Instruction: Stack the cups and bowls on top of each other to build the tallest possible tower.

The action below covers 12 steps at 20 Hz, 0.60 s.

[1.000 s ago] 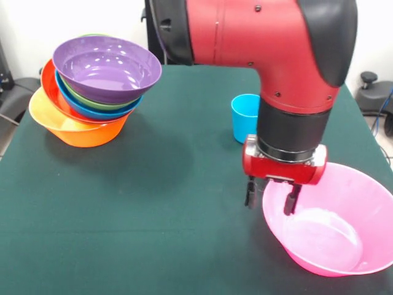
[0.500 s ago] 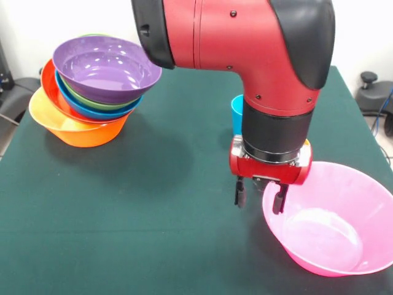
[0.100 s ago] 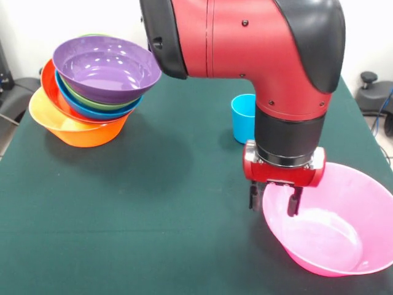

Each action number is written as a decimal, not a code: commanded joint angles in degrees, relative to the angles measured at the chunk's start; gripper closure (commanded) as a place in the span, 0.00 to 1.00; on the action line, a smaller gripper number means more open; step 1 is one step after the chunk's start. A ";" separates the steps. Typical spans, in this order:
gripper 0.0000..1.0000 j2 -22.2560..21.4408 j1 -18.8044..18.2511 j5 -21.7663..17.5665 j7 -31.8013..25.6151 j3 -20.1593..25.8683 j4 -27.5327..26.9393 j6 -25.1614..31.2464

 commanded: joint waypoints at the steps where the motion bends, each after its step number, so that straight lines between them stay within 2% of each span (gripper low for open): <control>1: 0.00 0.56 -1.96 -5.18 -16.53 8.66 4.87 -0.47; 12: 0.00 0.43 -3.31 -8.92 -14.95 9.57 5.88 -1.33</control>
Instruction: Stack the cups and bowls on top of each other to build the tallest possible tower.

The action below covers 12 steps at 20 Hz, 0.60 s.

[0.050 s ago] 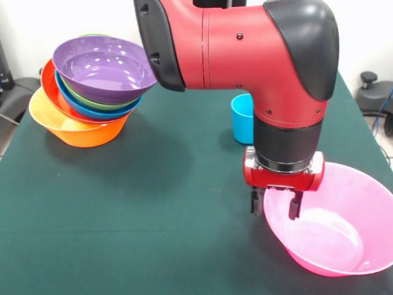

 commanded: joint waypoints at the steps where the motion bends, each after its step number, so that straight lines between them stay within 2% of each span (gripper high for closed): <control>1: 0.00 0.14 -1.37 -6.04 -14.90 6.19 5.62 -1.45; 6: 0.00 0.74 -2.04 -7.11 -14.60 7.58 5.78 -2.91; 12: 0.00 4.80 -2.55 -9.26 -13.23 9.12 3.83 -7.07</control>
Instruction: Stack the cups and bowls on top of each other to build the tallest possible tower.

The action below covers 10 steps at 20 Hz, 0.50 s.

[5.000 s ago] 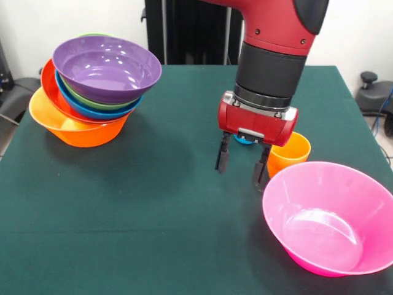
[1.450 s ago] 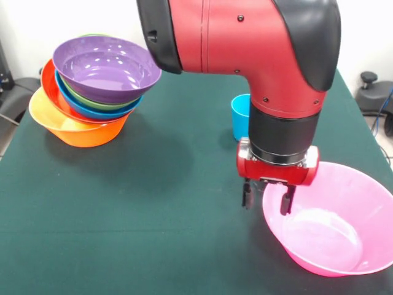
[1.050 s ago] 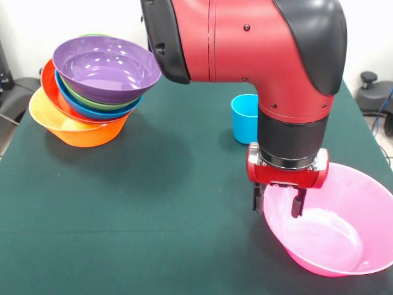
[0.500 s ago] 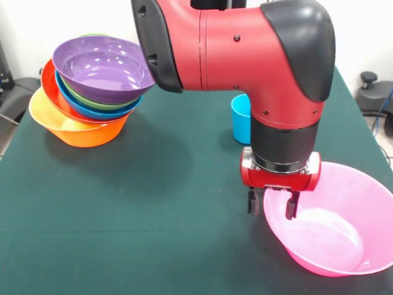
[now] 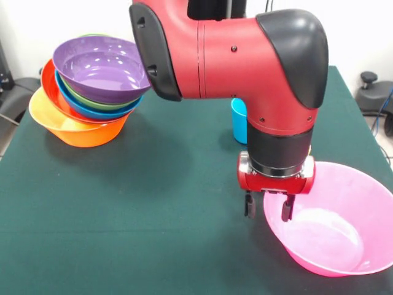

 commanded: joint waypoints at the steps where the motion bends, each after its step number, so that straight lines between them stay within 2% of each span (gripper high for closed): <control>1: 0.00 5.02 -1.11 -5.65 -13.06 7.05 2.07 -6.18; 5: 0.00 7.10 -1.12 -5.50 -12.05 8.05 -0.03 -6.55; 10: 0.00 7.25 -1.11 -5.86 -11.78 8.27 -0.05 -6.65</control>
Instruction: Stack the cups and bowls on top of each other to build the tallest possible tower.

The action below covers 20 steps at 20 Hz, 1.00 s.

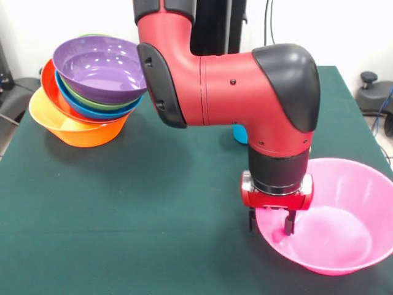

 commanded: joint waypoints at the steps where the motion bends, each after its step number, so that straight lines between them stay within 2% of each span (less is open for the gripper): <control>1: 0.00 3.58 -0.41 -4.72 -11.87 6.21 0.45 -2.49; 6: 0.00 2.69 -0.84 -4.59 -10.97 6.79 1.33 -2.81; 7: 1.00 2.67 -0.91 -4.93 -11.96 7.15 1.14 -2.26; 9: 1.00 2.37 -1.05 -4.45 -10.73 7.07 1.37 -2.79; 11: 1.00 1.69 -0.95 -4.99 -12.42 6.93 0.97 -0.22; 20: 1.00 -1.36 0.06 -4.42 -9.66 5.21 -0.44 5.76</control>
